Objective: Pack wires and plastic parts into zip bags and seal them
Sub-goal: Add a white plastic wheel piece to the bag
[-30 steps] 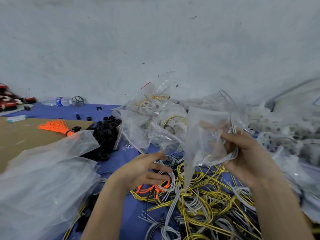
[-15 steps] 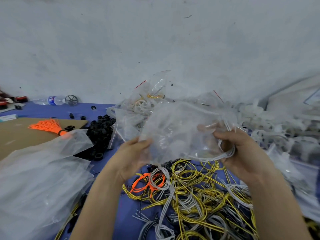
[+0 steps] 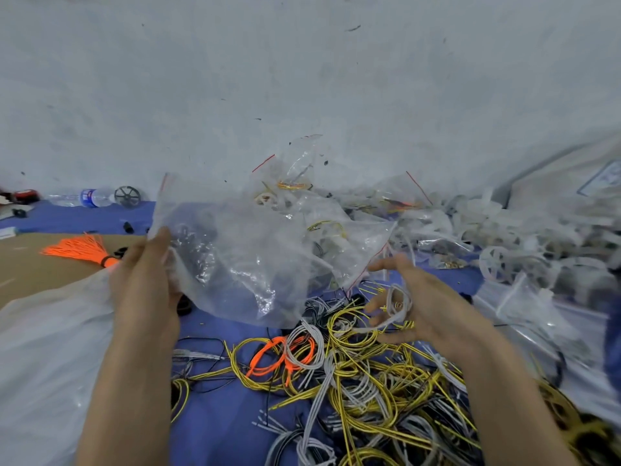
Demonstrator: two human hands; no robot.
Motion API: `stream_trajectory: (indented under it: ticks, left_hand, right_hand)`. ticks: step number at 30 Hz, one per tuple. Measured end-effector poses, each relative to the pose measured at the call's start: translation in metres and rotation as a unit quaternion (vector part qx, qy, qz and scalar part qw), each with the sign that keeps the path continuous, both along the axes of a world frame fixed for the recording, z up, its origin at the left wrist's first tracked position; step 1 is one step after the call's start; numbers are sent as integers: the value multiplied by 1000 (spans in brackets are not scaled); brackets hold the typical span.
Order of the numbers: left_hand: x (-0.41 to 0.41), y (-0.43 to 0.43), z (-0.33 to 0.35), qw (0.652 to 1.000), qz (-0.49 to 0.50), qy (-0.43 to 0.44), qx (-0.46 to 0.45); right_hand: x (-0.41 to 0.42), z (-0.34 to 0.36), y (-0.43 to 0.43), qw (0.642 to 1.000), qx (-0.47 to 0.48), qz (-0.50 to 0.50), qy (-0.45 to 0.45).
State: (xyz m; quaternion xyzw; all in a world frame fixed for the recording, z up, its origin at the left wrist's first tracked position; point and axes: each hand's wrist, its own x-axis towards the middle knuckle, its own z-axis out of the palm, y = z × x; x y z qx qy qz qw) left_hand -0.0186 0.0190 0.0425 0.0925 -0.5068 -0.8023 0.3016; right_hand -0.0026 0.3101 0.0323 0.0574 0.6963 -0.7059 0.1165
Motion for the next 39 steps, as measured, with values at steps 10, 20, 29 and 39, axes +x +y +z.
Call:
stream_trajectory:
  ticks: [10, 20, 29, 39]
  left_hand:
    - [4, 0, 6, 995, 74, 53, -50]
    - [6, 11, 9, 990, 65, 72, -103]
    - [5, 25, 11, 979, 80, 34, -186]
    - [11, 23, 15, 982, -71, 28, -171]
  right_hand:
    - [-4, -9, -18, 997, -62, 20, 33]
    - [-20, -46, -5, 868, 479, -77, 111]
    - [-23, -42, 1, 930, 327, -81, 149]
    - [-73, -24, -42, 710, 636, 198, 227]
